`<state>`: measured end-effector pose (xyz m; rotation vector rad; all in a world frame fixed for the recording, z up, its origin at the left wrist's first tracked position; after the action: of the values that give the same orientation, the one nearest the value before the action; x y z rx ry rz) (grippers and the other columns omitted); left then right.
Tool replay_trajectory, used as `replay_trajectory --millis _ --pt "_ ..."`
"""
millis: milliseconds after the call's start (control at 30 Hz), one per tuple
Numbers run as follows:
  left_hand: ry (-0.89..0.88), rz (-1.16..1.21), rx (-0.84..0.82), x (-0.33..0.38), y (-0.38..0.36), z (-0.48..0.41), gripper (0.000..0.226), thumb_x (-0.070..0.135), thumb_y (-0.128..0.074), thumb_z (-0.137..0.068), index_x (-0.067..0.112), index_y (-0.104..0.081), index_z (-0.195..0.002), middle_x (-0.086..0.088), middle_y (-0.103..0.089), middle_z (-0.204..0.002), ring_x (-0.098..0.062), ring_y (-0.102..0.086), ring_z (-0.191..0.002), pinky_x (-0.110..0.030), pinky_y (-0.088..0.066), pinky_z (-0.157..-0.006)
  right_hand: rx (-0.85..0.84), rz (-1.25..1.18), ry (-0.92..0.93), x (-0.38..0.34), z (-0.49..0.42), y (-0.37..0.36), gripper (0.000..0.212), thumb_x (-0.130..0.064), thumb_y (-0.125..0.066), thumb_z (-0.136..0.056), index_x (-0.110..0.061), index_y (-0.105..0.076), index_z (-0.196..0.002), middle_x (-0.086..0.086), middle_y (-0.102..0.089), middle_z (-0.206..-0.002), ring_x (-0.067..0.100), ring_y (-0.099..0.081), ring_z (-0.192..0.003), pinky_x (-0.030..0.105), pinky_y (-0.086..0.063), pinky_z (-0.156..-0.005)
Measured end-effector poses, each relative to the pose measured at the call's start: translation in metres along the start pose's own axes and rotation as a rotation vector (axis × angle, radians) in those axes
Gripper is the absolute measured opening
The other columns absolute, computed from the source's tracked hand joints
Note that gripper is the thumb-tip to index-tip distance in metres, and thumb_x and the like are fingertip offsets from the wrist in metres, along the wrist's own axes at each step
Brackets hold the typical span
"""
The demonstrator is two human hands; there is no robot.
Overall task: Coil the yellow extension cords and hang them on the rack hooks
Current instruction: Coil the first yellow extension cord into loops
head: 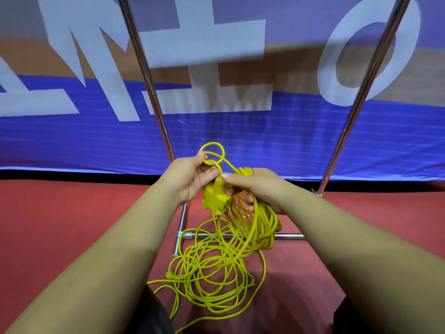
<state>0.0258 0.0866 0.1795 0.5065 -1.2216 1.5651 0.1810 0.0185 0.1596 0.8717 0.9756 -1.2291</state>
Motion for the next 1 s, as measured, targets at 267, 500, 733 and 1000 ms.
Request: replay_trajectory --millis 267,500,733,1000 --pt "0.241 0.336 0.083 -0.018 0.017 -0.009 0.026 0.005 -0.042 -0.11 -0.01 -0.061 -0.101 -0.026 -0.062 -0.104 -0.035 -0.062 -0.111 -0.035 -0.064 -0.057 0.262 -0.09 0.127 -0.002 -0.014 0.014 0.063 -0.054 -0.093 -0.071 -0.002 -0.065 -0.092 0.011 -0.059 -0.061 0.025 -0.056 -0.049 0.038 -0.054 -0.055" --pt "0.298 0.484 0.09 -0.019 0.013 -0.009 0.039 0.005 -0.038 -0.11 -0.016 -0.068 -0.097 -0.032 -0.063 -0.1 -0.041 -0.063 -0.104 -0.037 -0.064 -0.063 0.075 -0.039 0.084 0.001 -0.004 0.004 0.049 -0.062 -0.08 -0.084 -0.02 -0.061 -0.067 0.016 -0.053 -0.059 0.024 -0.051 -0.046 0.03 -0.048 -0.051" --pt "0.138 0.492 0.149 -0.008 0.027 -0.018 0.024 0.001 -0.039 -0.11 -0.012 -0.058 -0.112 -0.025 -0.065 -0.097 -0.036 -0.068 -0.093 -0.039 -0.065 -0.059 -0.022 0.012 0.051 0.01 -0.007 -0.017 0.038 -0.044 -0.091 -0.075 -0.015 -0.067 -0.071 0.017 -0.057 -0.063 0.026 -0.054 -0.049 0.038 -0.05 -0.06" --pt "-0.178 -0.459 0.11 0.031 0.046 -0.016 0.03 0.0 -0.044 -0.106 0.008 -0.065 -0.126 -0.001 -0.07 -0.091 -0.011 -0.061 -0.071 -0.027 -0.052 -0.065 -0.011 -0.07 -0.031 0.004 0.004 -0.012 0.036 -0.04 -0.076 -0.092 -0.007 -0.062 -0.084 0.014 -0.042 -0.053 0.024 -0.044 -0.043 0.029 -0.044 -0.049"
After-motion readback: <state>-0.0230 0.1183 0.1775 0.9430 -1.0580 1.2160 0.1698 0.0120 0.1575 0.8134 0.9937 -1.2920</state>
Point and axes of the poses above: each hand's wrist, its own z-axis away from the middle knuckle, its own y-axis out of the back of the hand, x = y × z, the point moved 8 cm from there along -z, towards the middle knuckle
